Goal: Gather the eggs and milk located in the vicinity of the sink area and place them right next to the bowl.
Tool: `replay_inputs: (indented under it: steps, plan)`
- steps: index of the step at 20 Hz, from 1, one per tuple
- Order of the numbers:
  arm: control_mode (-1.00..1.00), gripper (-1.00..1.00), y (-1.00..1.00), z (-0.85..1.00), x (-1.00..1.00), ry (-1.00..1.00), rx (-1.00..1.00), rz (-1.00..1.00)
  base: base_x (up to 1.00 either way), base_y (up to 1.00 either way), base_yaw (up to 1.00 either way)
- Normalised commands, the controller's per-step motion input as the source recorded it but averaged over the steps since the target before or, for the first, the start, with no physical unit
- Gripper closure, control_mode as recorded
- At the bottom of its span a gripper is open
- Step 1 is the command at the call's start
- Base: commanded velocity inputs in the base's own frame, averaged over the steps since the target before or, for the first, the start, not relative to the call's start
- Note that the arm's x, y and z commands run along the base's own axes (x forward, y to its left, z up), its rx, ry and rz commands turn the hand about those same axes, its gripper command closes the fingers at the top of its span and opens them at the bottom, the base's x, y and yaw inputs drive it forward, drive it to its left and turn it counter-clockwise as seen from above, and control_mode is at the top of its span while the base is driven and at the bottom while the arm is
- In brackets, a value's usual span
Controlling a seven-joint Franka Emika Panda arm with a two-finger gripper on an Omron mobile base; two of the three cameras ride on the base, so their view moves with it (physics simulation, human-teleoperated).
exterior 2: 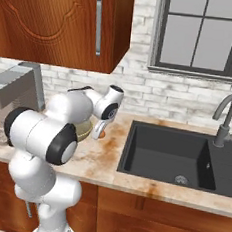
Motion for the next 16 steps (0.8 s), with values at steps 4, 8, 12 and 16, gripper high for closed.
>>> replay_inputs:
  steps: [4, 8, 12, 16]
  plan:
    - [-1.00, 1.00, 0.12, -0.24, 0.12, 0.00, 0.00, 0.00, 0.00, 0.00, 0.00]
    - [-1.00, 1.00, 0.10, -0.24, 0.08, 0.00, 0.00, 0.00, 0.00, 0.00, 0.00]
    - [-1.00, 1.00, 0.07, -0.28, 0.10, -0.01, 0.00, 0.00, 0.00, 0.00, 0.00]
    - [-1.00, 1.00, 0.06, -0.20, 0.18, 0.00, 0.00, 0.00, 0.00, 0.00, 0.00]
